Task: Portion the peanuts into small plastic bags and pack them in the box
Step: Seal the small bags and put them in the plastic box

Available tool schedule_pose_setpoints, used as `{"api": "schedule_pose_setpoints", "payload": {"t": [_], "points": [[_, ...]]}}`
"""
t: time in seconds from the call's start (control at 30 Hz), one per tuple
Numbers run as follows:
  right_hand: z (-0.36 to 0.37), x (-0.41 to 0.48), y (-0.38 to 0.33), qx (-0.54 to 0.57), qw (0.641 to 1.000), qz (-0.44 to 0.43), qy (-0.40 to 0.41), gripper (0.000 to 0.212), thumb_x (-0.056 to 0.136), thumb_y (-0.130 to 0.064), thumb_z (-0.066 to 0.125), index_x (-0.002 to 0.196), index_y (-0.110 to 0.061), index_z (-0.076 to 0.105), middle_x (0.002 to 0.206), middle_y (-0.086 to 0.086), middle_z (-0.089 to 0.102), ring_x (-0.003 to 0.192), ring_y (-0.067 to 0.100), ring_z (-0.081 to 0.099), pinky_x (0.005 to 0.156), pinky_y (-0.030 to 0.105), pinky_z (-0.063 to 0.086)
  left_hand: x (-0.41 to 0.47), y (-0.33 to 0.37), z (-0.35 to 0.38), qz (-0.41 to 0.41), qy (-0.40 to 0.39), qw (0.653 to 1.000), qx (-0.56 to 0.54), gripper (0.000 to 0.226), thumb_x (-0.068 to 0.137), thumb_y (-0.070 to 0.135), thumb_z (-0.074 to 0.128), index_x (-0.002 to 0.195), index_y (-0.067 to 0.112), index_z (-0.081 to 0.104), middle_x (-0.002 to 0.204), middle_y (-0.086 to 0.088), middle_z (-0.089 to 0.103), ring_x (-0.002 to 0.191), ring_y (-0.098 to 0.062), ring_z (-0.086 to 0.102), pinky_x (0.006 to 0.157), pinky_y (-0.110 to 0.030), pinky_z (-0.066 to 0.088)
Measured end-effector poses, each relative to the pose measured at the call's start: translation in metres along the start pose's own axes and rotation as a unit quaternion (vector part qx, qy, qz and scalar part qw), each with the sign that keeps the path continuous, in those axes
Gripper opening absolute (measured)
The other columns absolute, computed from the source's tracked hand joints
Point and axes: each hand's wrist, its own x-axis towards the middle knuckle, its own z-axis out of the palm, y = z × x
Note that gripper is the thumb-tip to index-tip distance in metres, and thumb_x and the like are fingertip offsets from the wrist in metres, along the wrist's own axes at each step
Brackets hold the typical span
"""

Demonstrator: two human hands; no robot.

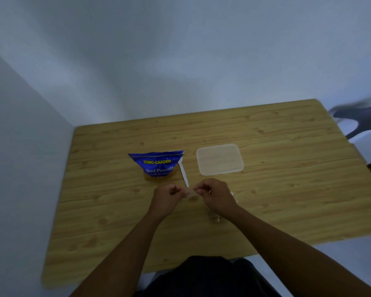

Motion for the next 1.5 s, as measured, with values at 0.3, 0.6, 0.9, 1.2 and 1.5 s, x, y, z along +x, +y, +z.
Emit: {"api": "schedule_pose_setpoints", "payload": {"t": [0.3, 0.6, 0.9, 1.2, 1.5], "points": [[-0.012, -0.004, 0.002, 0.01, 0.997, -0.063, 0.041, 0.005, 0.081, -0.022, 0.078, 0.083, -0.026, 0.074, 0.079, -0.008, 0.065, 0.076, 0.006, 0.057, 0.067, 0.018, 0.043, -0.005, 0.02, 0.011, 0.093, -0.044, 0.992, 0.078, 0.007, 0.089, 0.016, 0.07, 0.084, 0.017, 0.074, 0.076, 0.003, 0.073, 0.065, 0.001, 0.061, 0.062, -0.011, 0.045], [-0.01, 0.002, 0.007, -0.049, 0.997, -0.049, 0.044, 0.017, 0.079, -0.024, 0.076, 0.069, -0.028, 0.063, 0.074, -0.01, 0.058, 0.075, 0.01, 0.053, 0.065, 0.029, 0.041, -0.008, 0.022, 0.025, 0.119, -0.021, 0.985, 0.122, 0.005, 0.086, 0.02, 0.069, 0.081, 0.018, 0.069, 0.074, 0.004, 0.067, 0.069, -0.011, 0.061, 0.063, -0.025, 0.047], [-0.023, 0.002, 0.022, -0.006, 0.998, 0.033, 0.055, 0.029, 0.075, -0.032, 0.085, 0.06, -0.014, 0.068, 0.059, -0.006, 0.064, 0.057, 0.0, 0.058, 0.053, 0.017, 0.043, -0.007, 0.023, 0.03, 0.083, -0.031, 0.99, 0.106, 0.004, 0.092, 0.02, 0.062, 0.089, 0.018, 0.063, 0.084, 0.006, 0.065, 0.078, -0.007, 0.06, 0.063, -0.018, 0.041], [-0.025, -0.012, 0.043, -0.009, 0.997, 0.075, -0.011, 0.019, 0.083, -0.029, 0.079, 0.068, -0.018, 0.078, 0.062, -0.007, 0.072, 0.06, 0.0, 0.066, 0.062, 0.018, 0.051, -0.015, 0.006, 0.054, -0.017, -0.045, 0.998, 0.048, 0.008, 0.096, 0.013, 0.053, 0.096, 0.012, 0.061, 0.083, -0.001, 0.072, 0.076, -0.017, 0.07, 0.07, -0.038, 0.06], [-0.019, -0.019, 0.053, -0.058, 0.998, -0.001, 0.033, 0.013, 0.089, -0.016, 0.071, 0.1, -0.01, 0.075, 0.088, 0.005, 0.073, 0.069, 0.007, 0.059, 0.069, 0.02, 0.046, -0.008, -0.021, 0.069, -0.067, 0.001, 0.991, 0.118, 0.006, 0.09, 0.016, 0.061, 0.088, 0.018, 0.066, 0.088, 0.001, 0.07, 0.082, -0.016, 0.067, 0.071, -0.026, 0.053]]}}
